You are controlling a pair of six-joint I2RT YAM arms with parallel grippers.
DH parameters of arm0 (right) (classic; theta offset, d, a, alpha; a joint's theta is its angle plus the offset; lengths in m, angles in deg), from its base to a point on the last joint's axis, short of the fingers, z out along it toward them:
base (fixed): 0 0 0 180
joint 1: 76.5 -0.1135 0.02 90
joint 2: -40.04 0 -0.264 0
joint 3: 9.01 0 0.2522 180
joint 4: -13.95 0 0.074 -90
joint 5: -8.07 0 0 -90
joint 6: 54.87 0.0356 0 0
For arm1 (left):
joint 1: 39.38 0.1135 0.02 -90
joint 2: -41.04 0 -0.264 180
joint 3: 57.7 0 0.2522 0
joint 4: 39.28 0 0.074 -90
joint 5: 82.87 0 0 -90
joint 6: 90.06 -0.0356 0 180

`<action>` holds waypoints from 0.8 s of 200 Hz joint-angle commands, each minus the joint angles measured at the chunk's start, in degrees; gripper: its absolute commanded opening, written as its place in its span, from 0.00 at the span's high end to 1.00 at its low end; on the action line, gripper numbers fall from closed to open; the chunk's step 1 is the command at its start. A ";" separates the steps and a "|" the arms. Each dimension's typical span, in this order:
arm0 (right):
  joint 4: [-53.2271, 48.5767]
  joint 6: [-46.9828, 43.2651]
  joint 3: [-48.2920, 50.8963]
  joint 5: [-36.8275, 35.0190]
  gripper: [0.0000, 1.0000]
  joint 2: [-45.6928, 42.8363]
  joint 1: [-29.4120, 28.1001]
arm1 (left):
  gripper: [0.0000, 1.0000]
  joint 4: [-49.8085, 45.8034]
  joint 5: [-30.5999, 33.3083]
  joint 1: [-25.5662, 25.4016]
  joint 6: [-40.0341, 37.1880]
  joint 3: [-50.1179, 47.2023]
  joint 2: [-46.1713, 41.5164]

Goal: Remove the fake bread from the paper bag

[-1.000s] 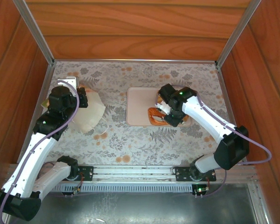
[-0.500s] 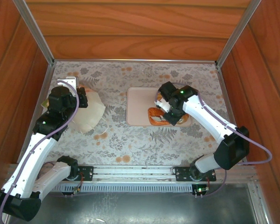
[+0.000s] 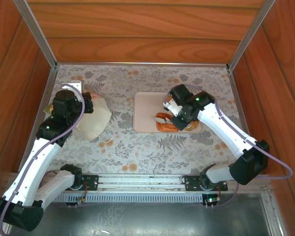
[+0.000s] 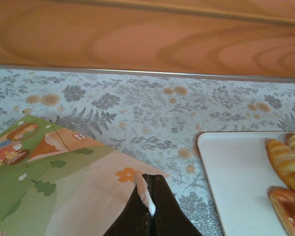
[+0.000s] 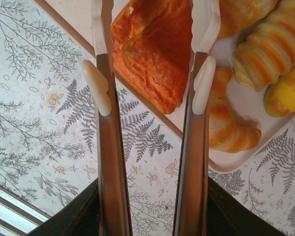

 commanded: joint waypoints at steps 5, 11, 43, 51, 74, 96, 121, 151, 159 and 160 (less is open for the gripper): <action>1.91 2.06 -1.09 2.87 0.55 -1.66 0.11 | 1.00 1.56 -0.38 -0.35 -0.29 0.95 -0.34; 2.74 2.25 -1.13 3.86 0.55 -2.15 0.08 | 1.00 1.57 -0.40 -0.33 -0.31 1.06 -0.39; 9.87 3.11 -0.17 11.42 0.60 -5.65 -0.01 | 1.00 1.52 -0.78 -0.35 -0.56 1.19 -0.32; 12.94 4.21 0.71 12.19 0.61 -7.01 -0.24 | 1.00 1.47 -0.92 -0.35 -0.62 1.45 -0.18; 22.01 5.42 4.57 18.78 0.62 -11.42 -0.86 | 1.00 1.46 -1.72 -0.39 -0.97 1.97 0.31; 28.10 7.56 7.17 26.19 0.62 -13.70 -2.02 | 1.00 1.23 -2.17 -0.35 -1.08 2.52 0.83; 34.17 8.73 10.23 33.67 0.61 -13.51 -5.09 | 1.00 0.79 -5.24 -0.45 -2.41 3.60 2.17; 38.25 6.03 12.19 33.95 0.60 -10.19 -11.59 | 1.00 -0.59 -8.69 -0.62 -4.06 5.25 3.13; 38.24 5.21 11.78 33.28 0.60 -8.47 -13.34 | 1.00 -0.87 -9.37 -0.63 -4.23 5.54 3.13; 38.23 5.17 11.73 33.24 0.60 -8.28 -13.54 | 1.00 -0.88 -9.50 -0.62 -4.24 5.59 3.08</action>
